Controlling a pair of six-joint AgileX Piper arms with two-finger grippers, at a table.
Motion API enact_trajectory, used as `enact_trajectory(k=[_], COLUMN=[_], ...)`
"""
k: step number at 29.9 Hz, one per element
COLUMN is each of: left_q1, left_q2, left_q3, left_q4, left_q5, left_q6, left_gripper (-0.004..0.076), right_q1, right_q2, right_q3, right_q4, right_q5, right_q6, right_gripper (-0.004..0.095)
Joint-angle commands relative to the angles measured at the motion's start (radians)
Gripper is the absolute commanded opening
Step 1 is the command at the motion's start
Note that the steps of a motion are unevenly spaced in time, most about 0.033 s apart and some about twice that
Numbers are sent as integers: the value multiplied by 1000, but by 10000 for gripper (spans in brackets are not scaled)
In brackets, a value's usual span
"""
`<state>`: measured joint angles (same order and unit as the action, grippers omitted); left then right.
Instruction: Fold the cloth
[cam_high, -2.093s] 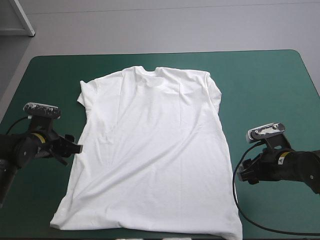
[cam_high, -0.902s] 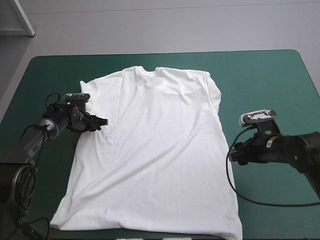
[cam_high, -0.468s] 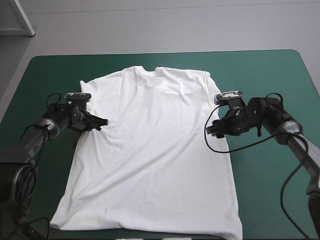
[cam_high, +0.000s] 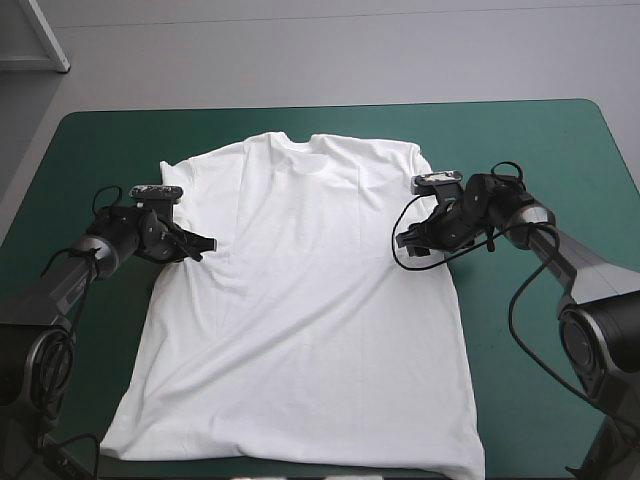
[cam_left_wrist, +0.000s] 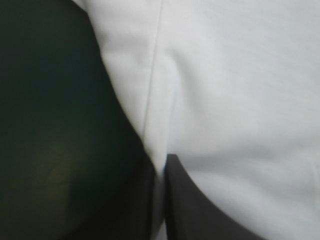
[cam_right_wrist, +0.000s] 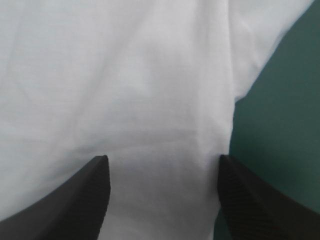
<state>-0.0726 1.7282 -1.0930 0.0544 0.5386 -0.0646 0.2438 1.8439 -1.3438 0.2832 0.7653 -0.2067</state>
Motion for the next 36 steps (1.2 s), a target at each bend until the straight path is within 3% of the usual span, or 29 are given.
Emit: enact_trajectory(k=[1, 5, 12, 25, 30, 36], left_q1=[3, 3, 3, 3, 3, 3], left_q2=[-23, -23, -27, -96, -143, -209], left_q3=[-13, -13, -13, -25, -139, -405], left_q4=[30, 30, 28, 33, 26, 13], left_q5=[45, 43, 35, 27, 125, 308], left_q6=[1, 1, 1, 31, 65, 139], left_gripper=[21, 21, 21, 21, 21, 21], right_q1=[-5, -5, -5, -5, -5, -5], right_q2=[-5, 23, 19, -106, -177, -307], right_q3=[-34, -34, -34, -59, -60, -112], right_q4=[12, 41, 64, 47, 47, 31], right_q5=[-41, -50, -60, -87, -75, -87], right_q6=[3, -2, -55, -59, -60, -60], right_gripper=[580, 534, -20, -17, -18, -17])
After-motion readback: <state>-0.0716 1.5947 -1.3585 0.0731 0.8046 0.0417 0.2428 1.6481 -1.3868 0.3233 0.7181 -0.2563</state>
